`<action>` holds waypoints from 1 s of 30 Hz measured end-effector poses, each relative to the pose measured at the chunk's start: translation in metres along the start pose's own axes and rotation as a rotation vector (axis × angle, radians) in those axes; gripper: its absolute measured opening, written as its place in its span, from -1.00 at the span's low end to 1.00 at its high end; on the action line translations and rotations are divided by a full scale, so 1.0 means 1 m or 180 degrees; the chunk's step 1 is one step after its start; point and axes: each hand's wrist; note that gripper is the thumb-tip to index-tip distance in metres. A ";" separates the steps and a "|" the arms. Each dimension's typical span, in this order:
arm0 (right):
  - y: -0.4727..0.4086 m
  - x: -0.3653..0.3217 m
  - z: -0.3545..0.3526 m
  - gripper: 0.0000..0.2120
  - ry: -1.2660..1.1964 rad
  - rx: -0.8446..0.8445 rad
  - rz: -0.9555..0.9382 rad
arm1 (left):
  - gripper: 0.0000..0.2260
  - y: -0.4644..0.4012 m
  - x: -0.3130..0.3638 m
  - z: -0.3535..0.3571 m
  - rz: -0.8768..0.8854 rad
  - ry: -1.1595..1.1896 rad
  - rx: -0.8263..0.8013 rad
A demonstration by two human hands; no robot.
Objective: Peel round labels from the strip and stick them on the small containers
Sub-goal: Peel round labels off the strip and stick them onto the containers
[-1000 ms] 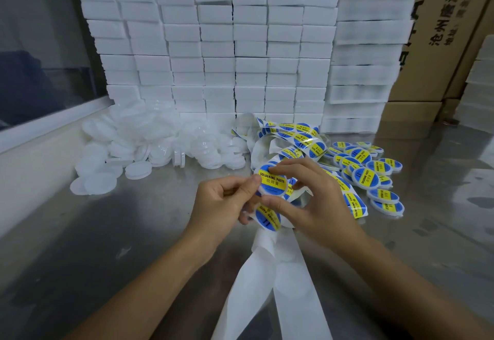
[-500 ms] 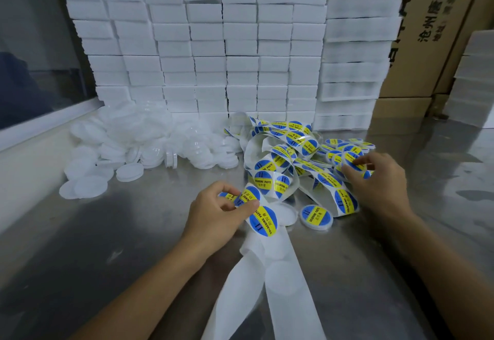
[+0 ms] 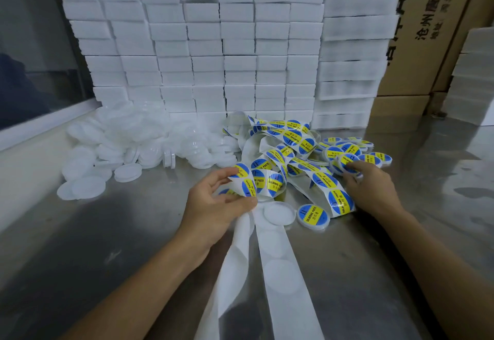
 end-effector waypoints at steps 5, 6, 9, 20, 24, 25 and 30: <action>0.003 -0.009 -0.003 -0.77 -0.0150 0.0361 -0.0252 | -0.58 -0.002 -0.001 -0.001 0.0130 -0.0176 0.0082; 0.005 -0.012 -0.004 -0.79 -0.0173 0.0404 -0.0356 | -0.60 -0.002 -0.001 -0.001 0.0146 -0.0157 0.0115; 0.012 -0.029 -0.005 -0.84 -0.0286 0.0379 -0.0779 | -0.68 -0.002 -0.001 -0.001 0.0140 -0.0124 0.0217; 0.069 -0.105 0.017 -0.91 -0.0967 -0.0268 -0.2197 | -0.58 0.000 0.003 -0.001 0.0159 -0.0004 0.0210; 0.078 -0.108 0.024 -0.91 -0.1032 -0.0614 -0.2375 | -0.60 -0.002 0.003 -0.001 0.0170 0.0006 0.0194; 0.079 -0.108 0.025 -0.90 -0.1022 -0.0656 -0.2399 | -0.62 -0.002 0.002 -0.001 0.0169 -0.0002 0.0178; 0.079 -0.106 0.027 -0.90 -0.0971 -0.0674 -0.2459 | -0.75 -0.001 0.001 0.000 0.0212 -0.0079 0.0131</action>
Point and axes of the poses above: each hand's wrist, its own y-axis away from the middle knuckle, its own z-axis out of the palm, x = y × z, and after that the axes turned 13 degrees about -y, right-handed
